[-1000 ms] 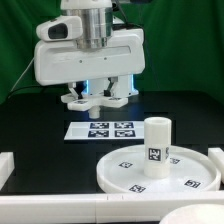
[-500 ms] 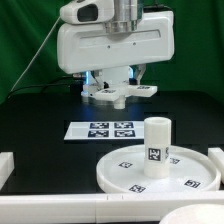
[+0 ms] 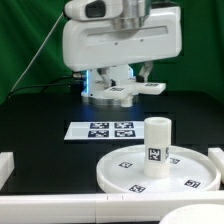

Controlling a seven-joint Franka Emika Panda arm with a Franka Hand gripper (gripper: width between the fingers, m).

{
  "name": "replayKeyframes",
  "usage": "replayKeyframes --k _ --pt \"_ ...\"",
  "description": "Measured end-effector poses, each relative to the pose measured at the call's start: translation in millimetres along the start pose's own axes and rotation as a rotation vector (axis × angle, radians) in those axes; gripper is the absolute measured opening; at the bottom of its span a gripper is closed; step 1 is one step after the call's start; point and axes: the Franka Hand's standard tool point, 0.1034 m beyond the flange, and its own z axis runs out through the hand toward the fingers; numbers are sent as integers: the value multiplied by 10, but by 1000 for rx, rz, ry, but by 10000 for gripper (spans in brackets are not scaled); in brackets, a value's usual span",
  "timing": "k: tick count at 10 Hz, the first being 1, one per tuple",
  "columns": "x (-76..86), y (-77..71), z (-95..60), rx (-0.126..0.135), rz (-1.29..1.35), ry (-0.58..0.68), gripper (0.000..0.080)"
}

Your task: Assemble round table

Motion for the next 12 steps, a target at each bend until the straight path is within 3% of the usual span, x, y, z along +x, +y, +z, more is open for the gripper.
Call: replayKeyframes --k 2,5,6,7,10,12 --pt "449 -71 -104 11 -71 -16 445" --pt "444 -54 -80 10 -67 -12 445" --pt "387 10 0 -20 -96 67 445" --pt "256 -3 89 -24 -102 71 445" --pt "329 11 156 -42 -134 93 445" --pt "378 -65 133 -48 -135 86 445"
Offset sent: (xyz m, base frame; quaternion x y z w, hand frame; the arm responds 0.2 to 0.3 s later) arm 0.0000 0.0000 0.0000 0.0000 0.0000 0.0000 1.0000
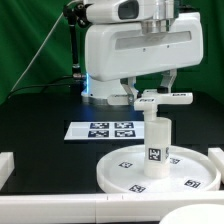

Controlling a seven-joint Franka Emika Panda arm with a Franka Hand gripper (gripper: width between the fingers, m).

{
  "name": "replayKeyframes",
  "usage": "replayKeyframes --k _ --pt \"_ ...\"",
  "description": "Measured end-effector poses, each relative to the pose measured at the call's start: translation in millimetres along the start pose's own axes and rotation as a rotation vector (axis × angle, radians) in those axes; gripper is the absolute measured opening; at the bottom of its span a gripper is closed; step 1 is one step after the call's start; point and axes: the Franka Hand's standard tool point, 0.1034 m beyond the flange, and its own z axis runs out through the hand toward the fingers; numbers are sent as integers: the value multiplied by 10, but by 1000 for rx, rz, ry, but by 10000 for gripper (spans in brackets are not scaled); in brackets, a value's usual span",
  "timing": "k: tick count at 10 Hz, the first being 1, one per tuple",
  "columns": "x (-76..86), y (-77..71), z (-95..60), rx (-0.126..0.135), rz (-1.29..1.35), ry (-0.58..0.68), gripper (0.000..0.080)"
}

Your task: Assemble round table

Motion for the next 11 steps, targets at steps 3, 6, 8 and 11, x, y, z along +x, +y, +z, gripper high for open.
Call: replayKeyframes --k 3,6,8,11 --pt "31 -32 82 15 -4 -29 445" --pt "13 -32 130 18 -4 -35 445" --pt "-6 -37 194 22 -10 -45 445" --pt "19 -21 199 22 -26 -43 445"
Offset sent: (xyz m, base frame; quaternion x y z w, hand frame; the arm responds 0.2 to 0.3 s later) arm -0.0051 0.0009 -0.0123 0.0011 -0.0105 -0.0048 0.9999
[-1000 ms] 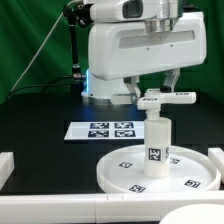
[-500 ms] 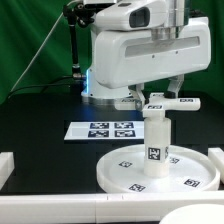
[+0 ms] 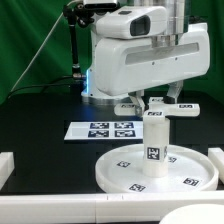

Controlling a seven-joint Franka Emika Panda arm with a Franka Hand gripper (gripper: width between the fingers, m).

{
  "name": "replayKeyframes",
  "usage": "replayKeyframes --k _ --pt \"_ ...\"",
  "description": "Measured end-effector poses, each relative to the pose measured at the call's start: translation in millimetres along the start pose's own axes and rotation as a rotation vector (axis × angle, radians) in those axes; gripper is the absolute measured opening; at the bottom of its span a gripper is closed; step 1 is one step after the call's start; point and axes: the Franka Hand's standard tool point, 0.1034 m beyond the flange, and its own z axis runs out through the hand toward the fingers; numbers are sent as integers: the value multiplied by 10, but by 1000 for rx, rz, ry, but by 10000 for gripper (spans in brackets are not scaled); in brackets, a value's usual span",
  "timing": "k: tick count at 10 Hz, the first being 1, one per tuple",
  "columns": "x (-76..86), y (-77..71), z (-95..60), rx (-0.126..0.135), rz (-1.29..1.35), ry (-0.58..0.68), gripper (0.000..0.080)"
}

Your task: Assemble round table

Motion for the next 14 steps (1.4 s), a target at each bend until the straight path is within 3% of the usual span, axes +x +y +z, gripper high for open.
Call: replayKeyframes --k 9,12,14 --pt "-2 11 -4 1 29 2 445" --pt "13 36 1 6 335 39 445" --pt "13 30 3 24 531 43 445"
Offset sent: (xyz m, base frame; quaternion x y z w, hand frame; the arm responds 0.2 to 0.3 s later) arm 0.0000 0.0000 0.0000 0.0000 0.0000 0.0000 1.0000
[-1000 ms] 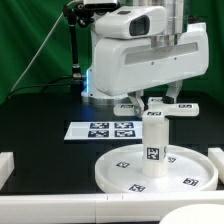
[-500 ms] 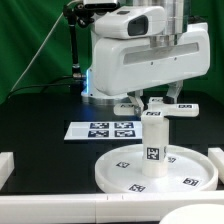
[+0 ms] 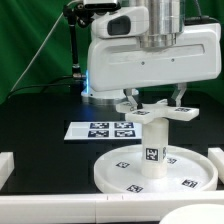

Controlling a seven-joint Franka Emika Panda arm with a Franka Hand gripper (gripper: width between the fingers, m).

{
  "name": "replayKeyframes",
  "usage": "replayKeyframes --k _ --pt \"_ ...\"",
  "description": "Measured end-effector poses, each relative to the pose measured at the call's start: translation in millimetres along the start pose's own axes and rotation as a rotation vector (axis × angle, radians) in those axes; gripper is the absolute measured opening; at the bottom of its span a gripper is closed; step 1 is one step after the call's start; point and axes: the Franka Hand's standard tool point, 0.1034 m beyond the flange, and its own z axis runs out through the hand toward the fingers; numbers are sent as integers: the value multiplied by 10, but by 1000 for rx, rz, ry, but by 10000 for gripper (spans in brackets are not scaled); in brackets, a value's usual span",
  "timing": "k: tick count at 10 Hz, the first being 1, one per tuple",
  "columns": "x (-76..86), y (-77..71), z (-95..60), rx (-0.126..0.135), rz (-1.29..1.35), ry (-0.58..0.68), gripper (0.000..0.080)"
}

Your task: Assemble round table

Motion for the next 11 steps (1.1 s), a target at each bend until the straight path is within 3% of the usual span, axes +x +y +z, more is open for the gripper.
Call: replayKeyframes --k 6,11 --pt "-2 -57 11 40 642 14 445" --pt "40 -50 15 62 1027 39 445"
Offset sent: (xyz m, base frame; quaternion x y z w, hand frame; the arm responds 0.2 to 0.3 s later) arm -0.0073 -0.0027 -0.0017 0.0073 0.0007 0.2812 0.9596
